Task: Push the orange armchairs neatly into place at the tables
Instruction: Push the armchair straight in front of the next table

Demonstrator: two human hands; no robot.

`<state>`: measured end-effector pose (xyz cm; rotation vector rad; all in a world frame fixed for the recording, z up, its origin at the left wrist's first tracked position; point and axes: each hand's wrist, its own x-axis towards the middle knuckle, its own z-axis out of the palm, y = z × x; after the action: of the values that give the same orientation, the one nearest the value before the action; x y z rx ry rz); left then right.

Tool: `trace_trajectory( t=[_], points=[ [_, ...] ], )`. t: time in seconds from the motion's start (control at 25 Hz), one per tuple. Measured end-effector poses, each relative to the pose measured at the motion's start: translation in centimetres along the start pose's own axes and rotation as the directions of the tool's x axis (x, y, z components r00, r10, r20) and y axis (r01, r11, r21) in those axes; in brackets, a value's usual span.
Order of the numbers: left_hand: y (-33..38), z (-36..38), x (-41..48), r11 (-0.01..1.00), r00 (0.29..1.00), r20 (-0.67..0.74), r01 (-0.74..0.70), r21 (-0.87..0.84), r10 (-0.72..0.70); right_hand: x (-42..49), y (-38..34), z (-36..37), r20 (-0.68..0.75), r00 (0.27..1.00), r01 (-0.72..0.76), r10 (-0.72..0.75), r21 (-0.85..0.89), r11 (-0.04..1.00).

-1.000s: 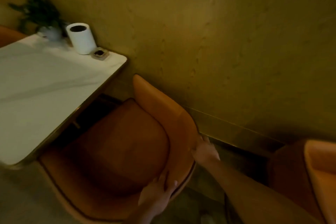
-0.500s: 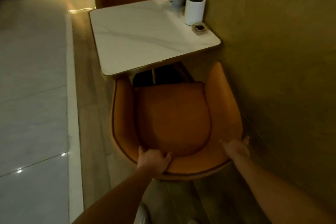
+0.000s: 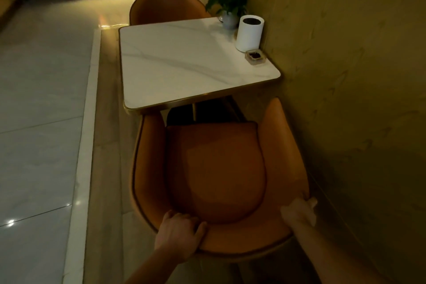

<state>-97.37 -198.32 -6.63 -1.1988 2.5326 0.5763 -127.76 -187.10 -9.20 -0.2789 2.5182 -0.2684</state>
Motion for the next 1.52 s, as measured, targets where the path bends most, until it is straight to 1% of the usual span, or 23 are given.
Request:
trace_trajectory(
  t=[0.12, 0.28, 0.36, 0.44, 0.52, 0.6, 0.64, 0.72, 0.84, 0.92, 1.08, 1.2, 1.28, 1.36, 1.44, 1.52],
  points=[
    [2.8, 0.8, 1.1, 0.999, 0.998, 0.043, 0.044, -0.007, -0.044, 2.5, 0.2, -2.0, 0.002, 0.997, 0.073, -0.073, -0.072, 0.995],
    [7.0, 1.6, 2.5, 0.998, 0.992, 0.115, 0.058, -0.011, -0.056, 6.0, 0.7, -4.9, -0.016, 0.991, 0.129, -0.132, -0.128, 0.983],
    [8.8, 1.9, 2.9, 0.995, 0.991, 0.102, 0.088, -0.048, -0.083, 7.6, 0.9, -5.9, 0.001, 0.987, 0.161, -0.164, -0.195, 0.968],
    [10.9, 1.9, 3.1, 0.99, 0.989, 0.106, 0.115, -0.085, -0.106, 9.1, 0.9, -7.1, 0.0, 0.986, 0.162, -0.166, -0.225, 0.961],
    [13.0, 1.9, 3.5, 0.987, 0.986, 0.129, 0.116, -0.111, -0.101, 10.5, 1.1, -8.3, -0.01, 0.981, 0.187, -0.194, -0.219, 0.958],
    [13.7, 1.5, 4.0, 0.986, 0.985, 0.158, 0.095, -0.139, -0.072, 12.4, 1.3, -9.3, 0.004, 0.968, 0.244, -0.252, -0.266, 0.933],
    [13.3, 1.4, 4.4, 0.986, 0.984, 0.166, 0.09, -0.144, -0.065, 13.3, 1.3, -9.6, 0.03, 0.963, 0.265, -0.268, -0.301, 0.916],
    [11.1, 1.4, 4.9, 0.99, 0.982, 0.163, 0.109, -0.086, -0.094, 14.8, 1.0, -9.9, 0.084, 0.963, 0.268, -0.255, -0.362, 0.893],
    [6.4, 1.4, 6.1, 0.981, 0.974, 0.121, 0.194, 0.001, -0.193, 15.9, -0.4, -9.3, 0.046, 0.977, 0.205, -0.207, -0.452, 0.868],
    [3.4, 1.2, 7.2, 0.971, 0.966, 0.093, 0.237, 0.034, -0.239, 16.8, -1.8, -9.1, 0.033, 0.973, 0.212, -0.227, -0.515, 0.83],
    [-1.4, 1.0, 11.1, 0.96, 0.966, 0.049, 0.246, 0.132, -0.255, 19.8, -2.9, -8.1, 0.013, 0.958, 0.229, -0.285, -0.634, 0.739],
    [-3.3, 1.4, 13.8, 0.948, 0.965, 0.013, 0.256, 0.188, -0.263, 23.1, -4.4, -7.3, 0.019, 0.942, 0.252, -0.335, -0.702, 0.666],
    [-3.9, 1.5, 14.5, 0.934, 0.96, -0.022, 0.275, 0.23, -0.278, 24.8, -5.6, -6.9, -0.001, 0.935, 0.243, -0.355, -0.727, 0.642],
    [-3.9, 1.6, 15.1, 0.911, 0.944, -0.058, 0.329, 0.247, -0.325, 26.1, -6.7, -6.2, -0.039, 0.91, 0.25, -0.414, -0.745, 0.619],
    [-3.8, 1.2, 16.0, 0.881, 0.918, -0.124, 0.397, 0.257, -0.378, 27.5, -8.2, -6.0, -0.055, 0.861, 0.285, -0.505, -0.771, 0.57],
    [-4.1, 1.1, 17.0, 0.856, 0.898, -0.137, 0.44, 0.272, -0.418, 28.3, -10.0, -5.9, -0.047, 0.848, 0.315, -0.528, -0.756, 0.574]
  ],
)
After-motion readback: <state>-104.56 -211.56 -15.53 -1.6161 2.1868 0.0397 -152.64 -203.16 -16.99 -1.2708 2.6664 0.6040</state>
